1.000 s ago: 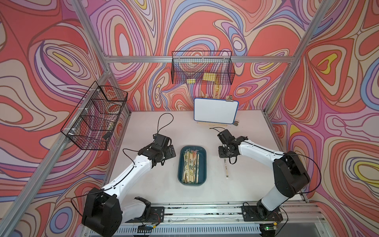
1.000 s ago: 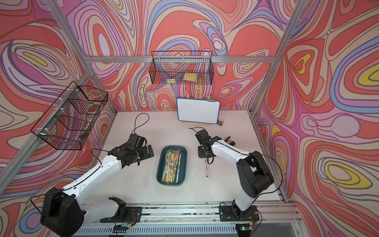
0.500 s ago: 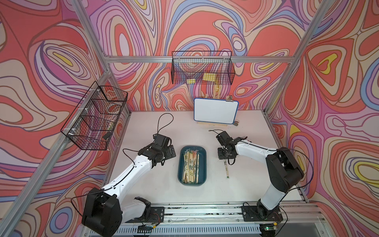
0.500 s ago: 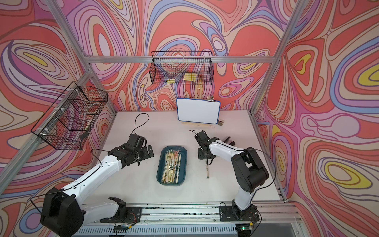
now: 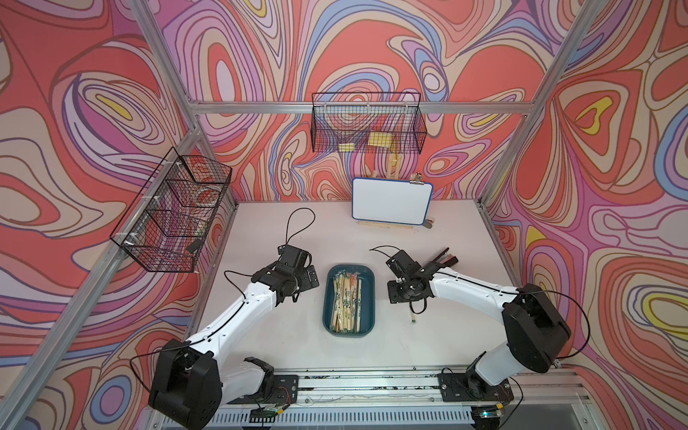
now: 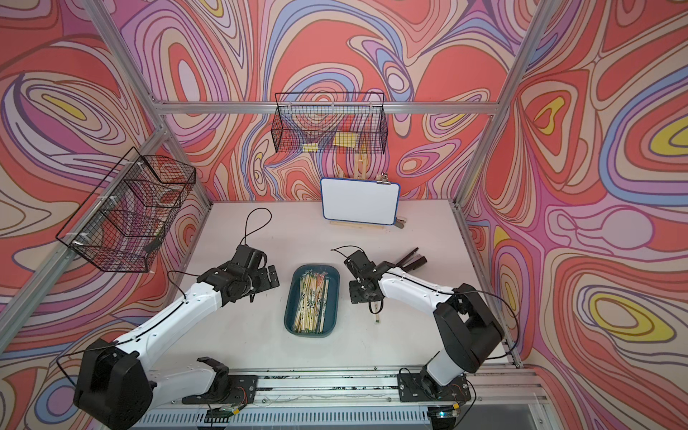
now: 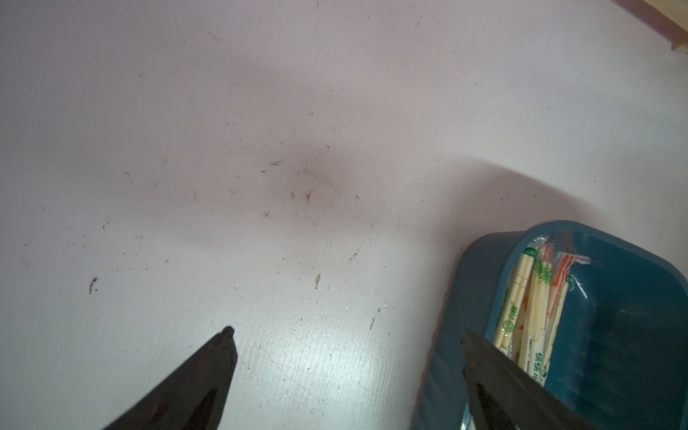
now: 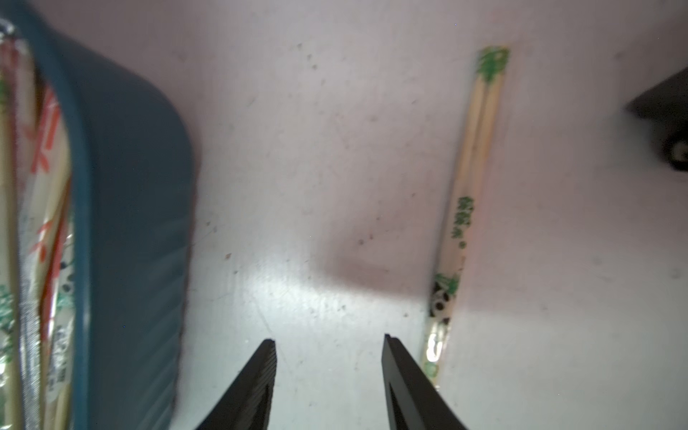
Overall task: Take the paired disposable chopsticks out of the storage box
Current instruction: Adjust the storage box at the center of the board.
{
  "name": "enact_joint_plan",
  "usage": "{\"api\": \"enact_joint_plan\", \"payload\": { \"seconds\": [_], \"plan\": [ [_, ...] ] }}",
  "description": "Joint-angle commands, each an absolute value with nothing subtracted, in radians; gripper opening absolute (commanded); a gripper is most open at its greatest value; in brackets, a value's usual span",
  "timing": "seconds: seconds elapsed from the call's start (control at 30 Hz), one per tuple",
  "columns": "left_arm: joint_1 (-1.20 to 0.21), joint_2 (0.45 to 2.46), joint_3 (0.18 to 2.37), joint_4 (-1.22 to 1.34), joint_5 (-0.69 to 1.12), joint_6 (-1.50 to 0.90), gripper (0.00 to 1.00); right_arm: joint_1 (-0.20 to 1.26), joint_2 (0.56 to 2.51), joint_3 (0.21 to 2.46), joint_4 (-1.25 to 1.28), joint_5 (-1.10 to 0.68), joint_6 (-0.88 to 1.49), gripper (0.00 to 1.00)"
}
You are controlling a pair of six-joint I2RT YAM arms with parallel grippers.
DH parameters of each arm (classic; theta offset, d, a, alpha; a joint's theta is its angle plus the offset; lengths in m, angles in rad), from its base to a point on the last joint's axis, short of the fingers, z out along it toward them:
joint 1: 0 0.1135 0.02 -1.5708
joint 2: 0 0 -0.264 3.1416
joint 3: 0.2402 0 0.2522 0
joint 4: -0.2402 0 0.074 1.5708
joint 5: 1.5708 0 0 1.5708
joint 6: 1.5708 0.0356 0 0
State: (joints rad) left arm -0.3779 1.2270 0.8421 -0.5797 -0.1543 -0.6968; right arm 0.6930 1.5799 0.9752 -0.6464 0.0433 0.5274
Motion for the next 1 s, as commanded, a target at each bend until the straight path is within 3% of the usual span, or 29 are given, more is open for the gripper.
{"api": "enact_joint_plan", "payload": {
  "seconds": [0.0, 0.4, 0.5, 0.67, 0.83, 0.97],
  "plan": [
    [-0.370, 1.236, 0.830, -0.567, -0.148, -0.706, 1.00, 0.755, 1.607, 0.978, -0.620, 0.002, 0.608, 0.51],
    [-0.365, 1.240, 0.821, -0.564, -0.156, -0.715, 1.00, 0.809, 1.727, 1.111, -0.577, -0.030, 0.623, 0.53],
    [-0.362, 1.235, 0.822, -0.566, -0.161, -0.718, 1.00, 0.810, 1.726, 1.142, -0.654, 0.068, 0.610, 0.64],
    [-0.348, 1.223, 0.825, -0.569, -0.172, -0.719, 1.00, 0.809, 1.724, 1.240, -0.799, 0.265, 0.610, 0.97],
    [-0.328, 1.210, 0.828, -0.575, -0.178, -0.719, 1.00, 0.808, 1.739, 1.363, -0.878, 0.315, 0.554, 0.98],
    [-0.302, 1.198, 0.829, -0.580, -0.178, -0.715, 1.00, 0.807, 1.701, 1.365, -0.795, 0.199, 0.542, 0.98]
  ]
}}
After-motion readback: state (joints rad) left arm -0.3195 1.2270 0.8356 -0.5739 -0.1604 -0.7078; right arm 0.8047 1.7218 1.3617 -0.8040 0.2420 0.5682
